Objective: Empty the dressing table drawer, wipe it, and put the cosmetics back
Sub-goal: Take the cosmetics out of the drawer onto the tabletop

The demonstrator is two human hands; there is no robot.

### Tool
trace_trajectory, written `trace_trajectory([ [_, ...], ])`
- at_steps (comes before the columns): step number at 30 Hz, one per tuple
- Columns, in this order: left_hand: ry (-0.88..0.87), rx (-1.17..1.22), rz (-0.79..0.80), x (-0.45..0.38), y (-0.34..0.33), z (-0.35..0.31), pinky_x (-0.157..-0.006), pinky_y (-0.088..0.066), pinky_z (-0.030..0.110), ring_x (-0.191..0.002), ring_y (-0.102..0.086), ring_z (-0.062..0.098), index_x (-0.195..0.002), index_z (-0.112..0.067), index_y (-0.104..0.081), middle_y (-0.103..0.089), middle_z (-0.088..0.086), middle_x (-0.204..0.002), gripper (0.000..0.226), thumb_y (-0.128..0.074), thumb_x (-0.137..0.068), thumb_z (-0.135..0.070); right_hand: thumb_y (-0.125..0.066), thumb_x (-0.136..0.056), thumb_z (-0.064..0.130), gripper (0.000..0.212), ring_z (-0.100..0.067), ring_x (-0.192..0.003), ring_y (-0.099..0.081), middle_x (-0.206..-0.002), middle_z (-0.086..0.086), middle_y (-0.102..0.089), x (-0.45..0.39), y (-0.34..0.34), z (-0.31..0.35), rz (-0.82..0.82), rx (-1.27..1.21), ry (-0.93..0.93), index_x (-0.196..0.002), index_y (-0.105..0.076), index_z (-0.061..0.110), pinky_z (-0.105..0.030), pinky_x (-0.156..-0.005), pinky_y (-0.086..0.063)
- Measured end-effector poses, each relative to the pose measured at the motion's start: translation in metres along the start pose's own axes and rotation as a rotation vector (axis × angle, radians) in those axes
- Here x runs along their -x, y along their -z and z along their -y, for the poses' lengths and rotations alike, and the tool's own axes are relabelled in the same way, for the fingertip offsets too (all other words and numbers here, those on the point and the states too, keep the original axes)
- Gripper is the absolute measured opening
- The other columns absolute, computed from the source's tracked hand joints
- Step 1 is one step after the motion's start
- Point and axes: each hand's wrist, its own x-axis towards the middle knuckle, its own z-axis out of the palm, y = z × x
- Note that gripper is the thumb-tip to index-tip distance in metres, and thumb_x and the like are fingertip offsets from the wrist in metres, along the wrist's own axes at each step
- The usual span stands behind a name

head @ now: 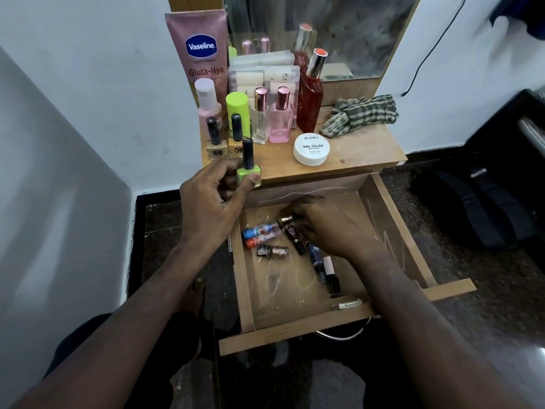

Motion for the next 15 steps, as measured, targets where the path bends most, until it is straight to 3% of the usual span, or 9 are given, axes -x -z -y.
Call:
trace_trajectory([
  [3, 0.005, -0.005, 0.007, 0.000, 0.000, 0.000, -0.066, -0.053, 0.015, -0.081, -0.066, 0.009, -0.111, -0.009, -0.075, -0.070, -0.002, -0.088, 0.031, -0.074, -0.098, -0.037, -0.071, -0.095, 0.013, 0.040, -0.023, -0.126, -0.060, -0.137, -0.004, -0.065, 0.000, -0.003, -0.002, -0.010, -0.002, -0.028, -0.134, -0.068, 0.023, -0.039, -0.101, -0.053],
  [6, 0.012, -0.013, 0.001, 0.001, 0.001, -0.001, -0.068, -0.051, 0.010, -0.082, -0.066, 0.007, -0.113, -0.009, -0.075, -0.070, -0.005, -0.090, 0.033, -0.075, -0.098, -0.038, -0.070, -0.095, 0.012, 0.028, -0.025, -0.114, -0.065, -0.126, -0.008, -0.070, -0.002, -0.004, -0.006, -0.005, 0.008, -0.070, -0.123, -0.074, 0.015, -0.032, -0.092, -0.052],
  [9, 0.021, -0.001, -0.035, 0.001, 0.003, -0.002, -0.072, -0.056, 0.014, -0.084, -0.070, 0.006, -0.117, -0.012, -0.077, -0.074, -0.004, -0.094, 0.036, -0.079, -0.095, -0.040, -0.068, -0.095, 0.009, 0.026, -0.027, -0.115, -0.064, -0.125, -0.011, -0.069, -0.003, -0.005, -0.006, -0.022, 0.010, -0.099, -0.120, -0.074, 0.011, -0.023, -0.088, -0.043],
  [12, 0.030, -0.031, -0.076, -0.001, 0.005, -0.003, -0.072, -0.058, 0.017, -0.086, -0.071, 0.007, -0.119, -0.016, -0.078, -0.075, -0.003, -0.098, 0.039, -0.080, -0.092, -0.043, -0.068, -0.097, 0.010, 0.030, -0.021, -0.115, -0.062, -0.127, -0.005, -0.065, 0.005, 0.001, -0.004, -0.063, -0.032, -0.113, -0.126, -0.070, 0.013, -0.016, -0.084, -0.035],
  [15, 0.040, -0.055, -0.101, -0.003, 0.007, -0.004, -0.071, -0.054, 0.011, -0.084, -0.070, 0.007, -0.120, -0.017, -0.078, -0.074, -0.005, -0.098, 0.039, -0.080, -0.091, -0.043, -0.069, -0.099, 0.019, 0.027, -0.010, -0.104, -0.065, -0.117, 0.006, -0.067, 0.021, 0.011, -0.003, -0.138, -0.250, -0.125, -0.126, -0.068, 0.022, -0.018, -0.079, -0.044],
])
